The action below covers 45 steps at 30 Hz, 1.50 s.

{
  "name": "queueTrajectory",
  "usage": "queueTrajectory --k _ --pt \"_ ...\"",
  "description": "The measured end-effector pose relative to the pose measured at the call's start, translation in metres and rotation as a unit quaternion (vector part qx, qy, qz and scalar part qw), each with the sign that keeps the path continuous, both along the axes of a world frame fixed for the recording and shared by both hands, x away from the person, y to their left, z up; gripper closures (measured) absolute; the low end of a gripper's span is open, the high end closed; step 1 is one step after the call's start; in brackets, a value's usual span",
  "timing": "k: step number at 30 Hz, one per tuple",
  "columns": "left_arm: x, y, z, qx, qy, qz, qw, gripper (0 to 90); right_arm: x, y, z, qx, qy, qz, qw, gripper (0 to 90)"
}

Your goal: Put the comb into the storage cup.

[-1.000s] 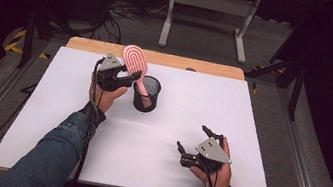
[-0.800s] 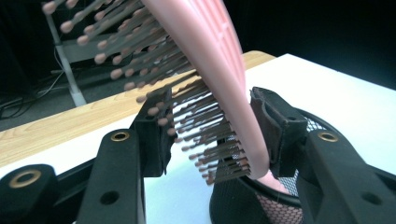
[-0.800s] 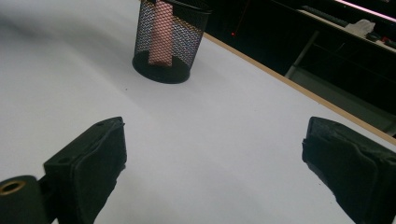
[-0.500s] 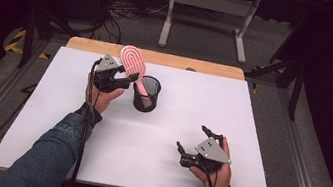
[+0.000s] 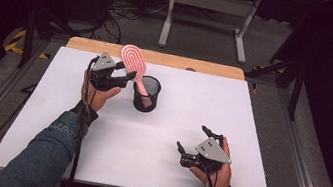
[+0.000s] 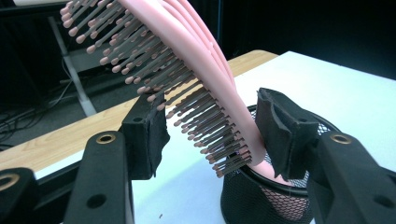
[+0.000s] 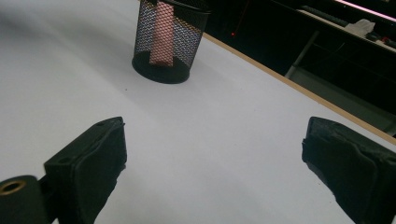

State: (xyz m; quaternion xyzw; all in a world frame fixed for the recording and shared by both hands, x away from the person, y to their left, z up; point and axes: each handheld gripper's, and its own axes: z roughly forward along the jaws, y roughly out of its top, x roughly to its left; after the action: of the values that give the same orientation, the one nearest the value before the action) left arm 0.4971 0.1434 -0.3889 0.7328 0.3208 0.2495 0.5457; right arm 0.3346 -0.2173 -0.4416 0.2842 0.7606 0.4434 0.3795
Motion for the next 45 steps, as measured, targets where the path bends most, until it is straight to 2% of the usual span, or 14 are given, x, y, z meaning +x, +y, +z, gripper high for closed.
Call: queueTrajectory --k 7,16,27,36,45 --pt "-0.004 -0.001 0.004 0.01 -0.004 -0.004 0.9999 43.9 0.0 0.0 0.0 -0.002 0.0 0.002 1.0 7.4" --pt "-0.01 -0.002 0.012 0.015 -0.03 -0.003 0.9994 41.8 0.0 0.0 0.0 0.001 -0.002 0.0 1.0 7.4" --pt "-0.016 -0.002 0.017 0.027 -0.045 -0.007 0.9986 38.6 -0.001 0.0 0.0 -0.001 -0.003 0.0 1.0 7.4" --pt "-0.021 0.001 0.02 0.032 -0.053 -0.01 0.998 37.1 -0.001 0.001 0.0 -0.001 -0.003 0.001 1.0 7.4" --pt "-0.026 0.002 0.02 0.055 -0.056 -0.016 0.9968 33.0 -0.001 -0.001 0.002 0.005 -0.011 -0.006 0.9999 8.0"
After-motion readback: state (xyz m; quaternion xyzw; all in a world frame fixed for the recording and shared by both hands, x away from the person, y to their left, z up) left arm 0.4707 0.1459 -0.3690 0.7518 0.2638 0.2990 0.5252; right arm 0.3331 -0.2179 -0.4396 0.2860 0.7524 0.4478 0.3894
